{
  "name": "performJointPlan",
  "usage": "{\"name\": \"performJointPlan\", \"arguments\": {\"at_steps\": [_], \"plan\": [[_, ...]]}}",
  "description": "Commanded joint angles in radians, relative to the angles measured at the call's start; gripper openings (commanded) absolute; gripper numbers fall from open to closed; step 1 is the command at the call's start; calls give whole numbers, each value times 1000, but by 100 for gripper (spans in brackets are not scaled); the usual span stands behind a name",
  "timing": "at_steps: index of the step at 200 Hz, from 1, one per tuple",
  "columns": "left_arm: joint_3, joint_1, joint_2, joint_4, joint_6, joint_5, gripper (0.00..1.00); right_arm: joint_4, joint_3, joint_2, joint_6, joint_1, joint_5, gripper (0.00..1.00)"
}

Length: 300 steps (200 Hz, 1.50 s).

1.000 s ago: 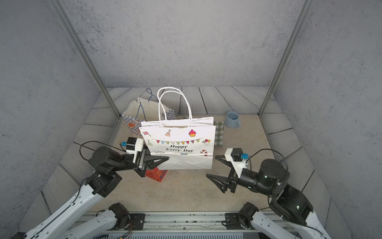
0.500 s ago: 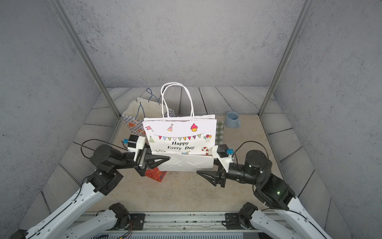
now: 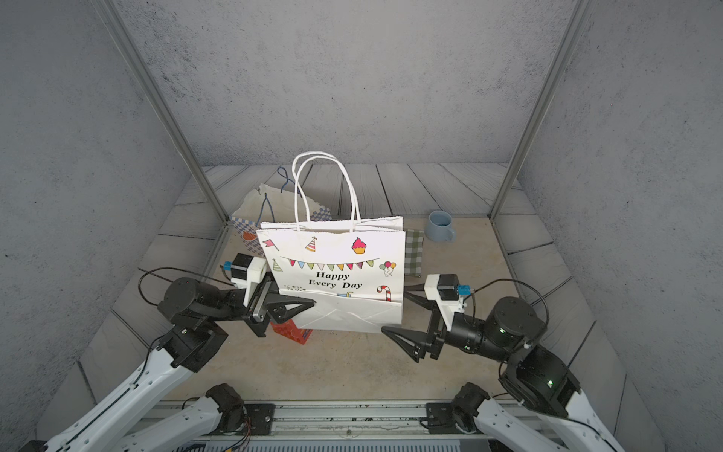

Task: Put away the paper bag
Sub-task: Press the paper bag at the center of the board.

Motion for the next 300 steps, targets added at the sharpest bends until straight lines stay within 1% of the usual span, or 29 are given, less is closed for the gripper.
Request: {"name": "performJointPlan", "arguments": {"at_steps": [1,8,22,59,67,76,93,97,100,107,111,118,128,138,148,160,170,173,181,199,203,210,223,233,239,252,261,287,300], "plan": [[40,3,2,52,-49,42,0,22,63,40,40,3,-105,88],[42,3,4,55,-54,44,0,33,76,51,43,4,-126,84],[47,1,7,55,-55,46,0,58,91,64,44,3,-167,69],[48,-1,9,30,-35,33,0,91,93,68,43,4,-173,14],[52,-1,8,6,-18,27,0,93,90,67,45,4,-169,7],[58,-1,4,-31,11,18,0,98,87,69,45,4,-168,3],[60,-1,0,-97,63,-10,0,98,88,69,40,3,-147,4],[60,-1,-1,-111,75,-17,0,97,89,69,38,4,-138,7],[60,-1,-2,-124,82,-21,0,96,92,69,36,4,-130,12],[59,-1,-2,-147,96,-25,0,94,100,72,43,4,-97,43],[58,-1,-3,-156,102,-25,0,91,107,74,50,4,-72,56],[55,-1,-4,-158,106,-24,0,91,121,81,67,4,-36,64],[51,-1,-6,-157,105,-26,0,82,145,92,68,3,-25,69],[46,-1,-6,-156,103,-30,0,84,162,106,59,4,-45,69],[47,-1,-5,-163,108,-33,0,84,173,120,58,3,-65,63],[46,-1,-3,-176,115,-33,0,85,182,134,47,4,-96,42],[43,-1,-5,-179,118,-35,0,84,182,142,36,4,-117,20],[41,-2,-5,-178,119,-35,0,81,182,144,35,4,-119,11],[40,-1,-5,-181,121,-34,0,72,182,148,33,4,-118,0],[34,-1,-6,-182,119,-37,0,67,176,150,30,4,-113,0],[34,-1,-6,-181,118,-35,0,68,176,150,32,4,-108,3],[32,-1,-5,-180,116,-33,0,68,177,152,35,3,-93,16],[29,-1,-2,-182,113,-25,0,74,187,154,47,3,-61,50],[19,-2,0,-181,111,-21,0,94,194,156,59,3,-34,64],[9,-1,4,-177,109,-16,0,110,198,159,67,4,-24,68],[-4,-1,12,-176,102,1,0,139,208,162,67,4,-2,70],[-9,-1,18,-176,95,7,0,150,218,165,59,4,18,68],[-24,-1,18,-173,99,1,0,209,228,161,34,4,93,47],[-27,-1,19,-173,105,2,0,234,227,158,24,4,96,32]]}}
